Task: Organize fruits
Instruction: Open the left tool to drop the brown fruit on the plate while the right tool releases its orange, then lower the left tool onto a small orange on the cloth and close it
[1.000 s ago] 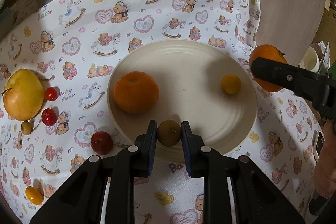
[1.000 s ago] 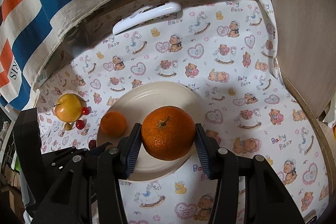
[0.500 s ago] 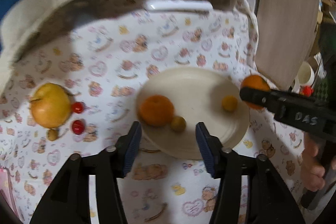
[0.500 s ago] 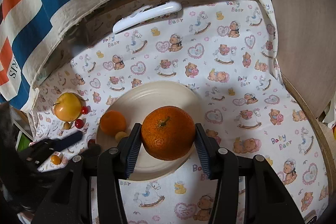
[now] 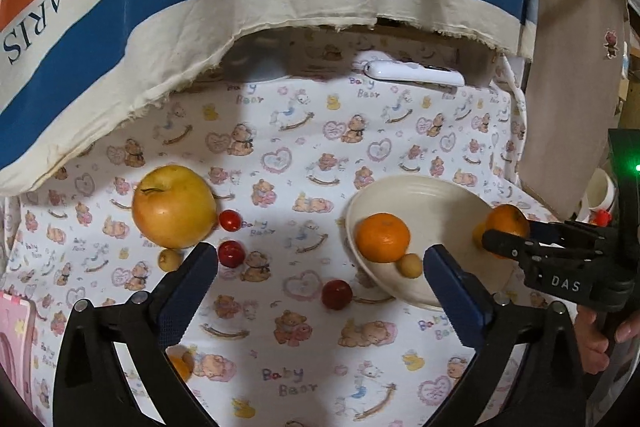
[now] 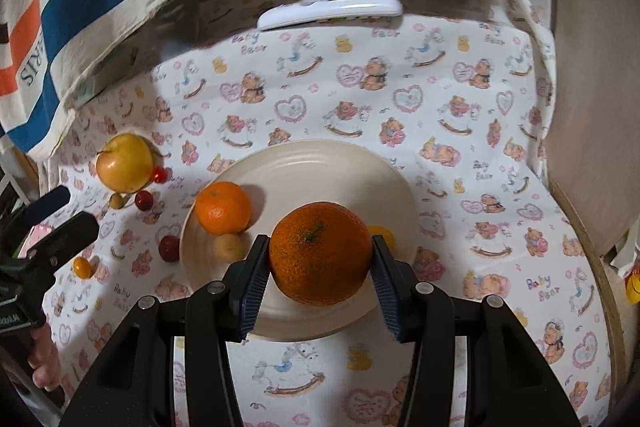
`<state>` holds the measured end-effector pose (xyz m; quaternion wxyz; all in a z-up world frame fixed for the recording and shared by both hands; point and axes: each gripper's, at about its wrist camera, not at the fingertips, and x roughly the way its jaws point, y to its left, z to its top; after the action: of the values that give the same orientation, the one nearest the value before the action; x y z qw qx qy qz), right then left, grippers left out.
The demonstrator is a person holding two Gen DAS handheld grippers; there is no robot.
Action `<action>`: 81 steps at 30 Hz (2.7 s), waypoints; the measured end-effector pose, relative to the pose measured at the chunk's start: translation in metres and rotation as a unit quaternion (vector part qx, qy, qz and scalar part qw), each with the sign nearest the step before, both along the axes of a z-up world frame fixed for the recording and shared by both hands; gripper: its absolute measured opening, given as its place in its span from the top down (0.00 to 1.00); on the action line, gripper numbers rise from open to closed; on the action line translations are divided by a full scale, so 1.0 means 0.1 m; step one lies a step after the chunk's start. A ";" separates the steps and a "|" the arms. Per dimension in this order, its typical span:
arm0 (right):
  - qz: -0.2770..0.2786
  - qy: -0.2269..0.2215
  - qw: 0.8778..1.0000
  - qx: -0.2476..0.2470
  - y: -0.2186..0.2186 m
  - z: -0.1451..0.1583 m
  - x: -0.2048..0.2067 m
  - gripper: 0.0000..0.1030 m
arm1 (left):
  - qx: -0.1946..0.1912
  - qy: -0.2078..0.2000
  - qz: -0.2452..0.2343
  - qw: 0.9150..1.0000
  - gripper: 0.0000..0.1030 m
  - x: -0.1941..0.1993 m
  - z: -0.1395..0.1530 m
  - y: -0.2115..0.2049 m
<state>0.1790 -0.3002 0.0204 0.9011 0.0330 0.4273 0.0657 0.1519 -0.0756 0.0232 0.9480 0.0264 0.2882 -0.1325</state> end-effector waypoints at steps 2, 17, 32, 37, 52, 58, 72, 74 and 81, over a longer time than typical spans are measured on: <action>0.007 0.002 1.000 -0.006 0.04 -0.03 0.01 0.51 | 0.008 -0.008 0.005 1.000 0.01 0.00 0.00 0.01; 0.030 0.036 0.998 -0.036 0.21 -0.29 0.07 0.51 | 0.000 0.007 0.011 1.000 0.01 0.01 -0.01 0.06; 0.018 0.003 0.999 -0.027 0.16 -0.15 0.02 0.37 | -0.001 0.010 0.032 0.999 0.01 0.09 -0.09 0.15; 0.016 -0.025 1.000 -0.008 0.13 -0.02 -0.04 0.30 | -0.006 -0.005 0.035 0.999 0.01 0.04 0.04 0.21; 0.000 -0.089 0.996 0.016 0.10 0.20 -0.21 0.16 | 0.035 0.058 0.069 0.995 0.01 -0.06 -0.06 0.74; -0.007 -0.073 0.997 0.011 0.10 0.11 -0.16 0.16 | 0.023 0.135 0.071 0.988 0.01 -0.04 -0.27 0.88; 0.008 -0.066 0.997 -0.026 0.25 -0.01 -0.16 0.15 | 0.037 0.186 0.061 0.980 0.46 0.01 -0.51 0.92; 0.010 -0.070 0.997 -0.035 0.27 -0.02 -0.17 0.15 | 0.035 0.199 0.059 0.978 0.54 0.04 -0.55 0.92; 0.003 -0.063 0.996 -0.056 0.37 0.01 -0.23 0.15 | 0.020 0.205 0.067 0.976 0.73 0.09 -0.59 1.01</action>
<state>0.1565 -0.2628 0.0212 0.9265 -0.0228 0.3727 0.0466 0.1612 0.0258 -0.0353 0.8746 -0.0022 0.4803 -0.0658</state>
